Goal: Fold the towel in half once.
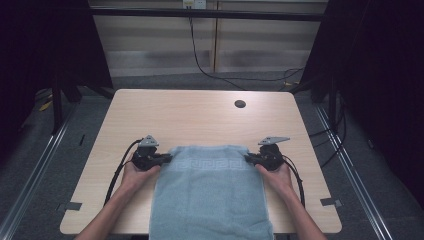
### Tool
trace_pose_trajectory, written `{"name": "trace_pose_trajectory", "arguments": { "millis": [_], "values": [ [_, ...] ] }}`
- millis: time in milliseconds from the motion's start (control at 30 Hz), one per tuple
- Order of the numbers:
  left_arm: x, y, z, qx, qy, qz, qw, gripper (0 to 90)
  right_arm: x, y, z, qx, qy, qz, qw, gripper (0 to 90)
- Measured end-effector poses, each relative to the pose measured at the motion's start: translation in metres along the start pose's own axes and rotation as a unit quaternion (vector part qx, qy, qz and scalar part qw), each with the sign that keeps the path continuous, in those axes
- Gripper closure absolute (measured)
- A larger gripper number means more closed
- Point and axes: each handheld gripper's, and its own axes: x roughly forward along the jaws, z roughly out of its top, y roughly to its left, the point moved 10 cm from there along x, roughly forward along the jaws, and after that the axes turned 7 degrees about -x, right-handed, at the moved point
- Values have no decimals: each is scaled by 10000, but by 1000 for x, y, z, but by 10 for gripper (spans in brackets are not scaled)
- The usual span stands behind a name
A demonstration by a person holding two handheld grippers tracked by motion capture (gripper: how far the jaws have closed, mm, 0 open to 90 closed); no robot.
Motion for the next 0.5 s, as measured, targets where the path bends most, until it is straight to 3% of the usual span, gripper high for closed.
{"name": "trace_pose_trajectory", "arguments": {
  "millis": [100, 233, 333, 500],
  "values": [
    [-4, -1, 3, -164, -87, -146, 9997, 865, -2, -2, 4, 124, -127, 75, 9998, 845],
    [-16, -6, 16, -267, -408, -297, 9984, 865, -14, -1, 16, 211, -475, 142, 9985, 848],
    [-31, -11, 32, -273, -741, -407, 9960, 865, -26, 0, 29, 220, -688, 137, 9973, 848],
    [-55, -18, 60, -152, -1067, -391, 9934, 865, -45, 1, 58, 221, -1177, 173, 9926, 850]
  ]
}}
